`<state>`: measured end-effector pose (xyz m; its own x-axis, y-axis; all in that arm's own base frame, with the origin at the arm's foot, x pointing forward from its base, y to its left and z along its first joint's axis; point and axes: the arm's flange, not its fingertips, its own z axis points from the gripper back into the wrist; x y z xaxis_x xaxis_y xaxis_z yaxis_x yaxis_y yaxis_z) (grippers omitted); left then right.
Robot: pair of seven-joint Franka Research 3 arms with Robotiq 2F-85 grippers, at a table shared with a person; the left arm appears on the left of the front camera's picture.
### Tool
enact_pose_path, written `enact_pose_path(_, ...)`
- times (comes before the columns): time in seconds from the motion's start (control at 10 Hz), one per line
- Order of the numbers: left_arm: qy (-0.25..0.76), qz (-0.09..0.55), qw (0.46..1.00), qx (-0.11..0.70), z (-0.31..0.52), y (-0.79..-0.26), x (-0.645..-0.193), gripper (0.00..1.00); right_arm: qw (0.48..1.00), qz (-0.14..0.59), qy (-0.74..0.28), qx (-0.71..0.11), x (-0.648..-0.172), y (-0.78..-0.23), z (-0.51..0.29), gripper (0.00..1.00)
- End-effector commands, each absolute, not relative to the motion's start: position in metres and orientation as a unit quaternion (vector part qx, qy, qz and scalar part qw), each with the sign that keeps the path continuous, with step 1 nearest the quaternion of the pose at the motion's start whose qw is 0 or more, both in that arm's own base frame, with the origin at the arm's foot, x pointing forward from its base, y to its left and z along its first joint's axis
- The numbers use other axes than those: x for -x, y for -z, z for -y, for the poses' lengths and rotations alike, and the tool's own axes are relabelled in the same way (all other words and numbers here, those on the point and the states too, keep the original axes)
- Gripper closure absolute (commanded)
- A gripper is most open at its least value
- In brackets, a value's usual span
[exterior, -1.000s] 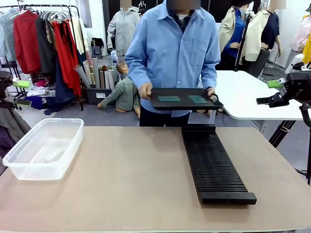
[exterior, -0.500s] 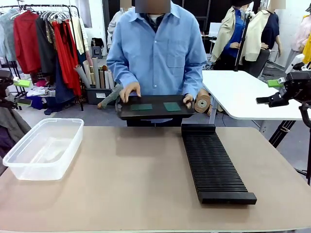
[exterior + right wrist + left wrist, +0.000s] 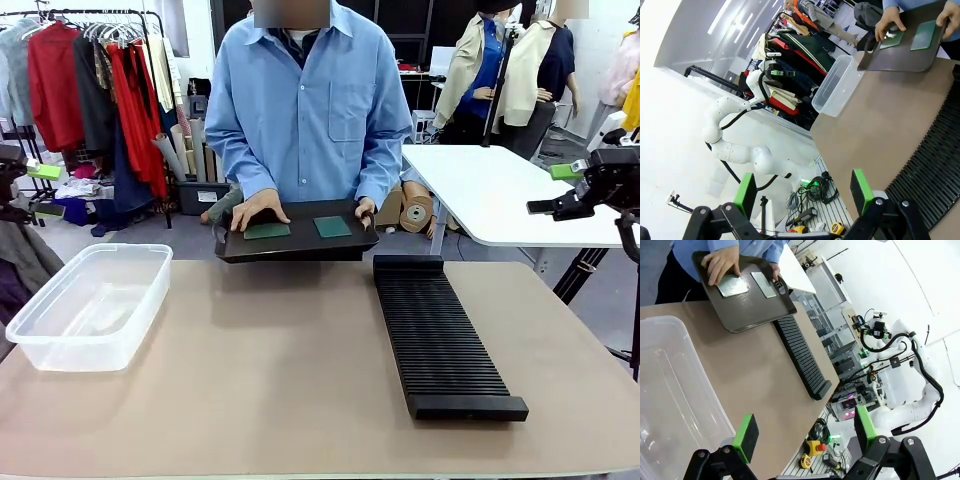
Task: Sort PCBs into racks and boxes based on the side picked up.
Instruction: Pick up the Blank PCB handed by the Human.
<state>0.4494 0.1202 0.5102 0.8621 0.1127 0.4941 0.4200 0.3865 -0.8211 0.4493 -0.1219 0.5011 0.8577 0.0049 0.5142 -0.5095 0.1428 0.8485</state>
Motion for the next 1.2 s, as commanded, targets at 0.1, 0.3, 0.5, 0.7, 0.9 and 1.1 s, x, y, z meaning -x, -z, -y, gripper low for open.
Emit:
enact_pose_path(0.1, 0.097, 0.244, 0.794, 0.549, -0.1196, -0.5099, -0.4468, 0.0, 0.729, 0.199, -0.18, -0.63, -0.4474, -0.5023, 0.1217, 0.0)
enact_pose_path(0.3, 0.097, 0.244, 0.794, 0.549, -0.1196, -0.5099, -0.4468, 0.0, 0.729, 0.199, -0.18, -0.63, -0.4474, -0.5023, 0.1217, 0.0)
enact_pose_path(0.5, 0.097, 0.244, 0.794, 0.549, -0.1196, -0.5099, -0.4468, 0.0, 0.729, 0.199, -0.18, -0.63, -0.4474, -0.5023, 0.1217, 0.0)
enact_pose_path(0.7, 0.097, 0.244, 0.794, 0.549, -0.1196, -0.5099, -0.4468, 0.0, 0.729, 0.199, -0.18, -0.63, -0.4474, -0.5023, 0.1217, 0.0)
enact_pose_path(0.9, 0.097, 0.244, 0.794, 0.549, -0.1196, -0.5099, -0.4468, 0.0, 0.729, 0.199, -0.18, -0.63, -0.4474, -0.5023, 0.1217, 0.0)
enact_pose_path(1.1, 0.097, 0.244, 0.794, 0.549, -0.1196, -0.5099, -0.4468, 0.0, 0.729, 0.199, -0.18, -0.63, -0.4474, -0.5023, 0.1217, 0.0)
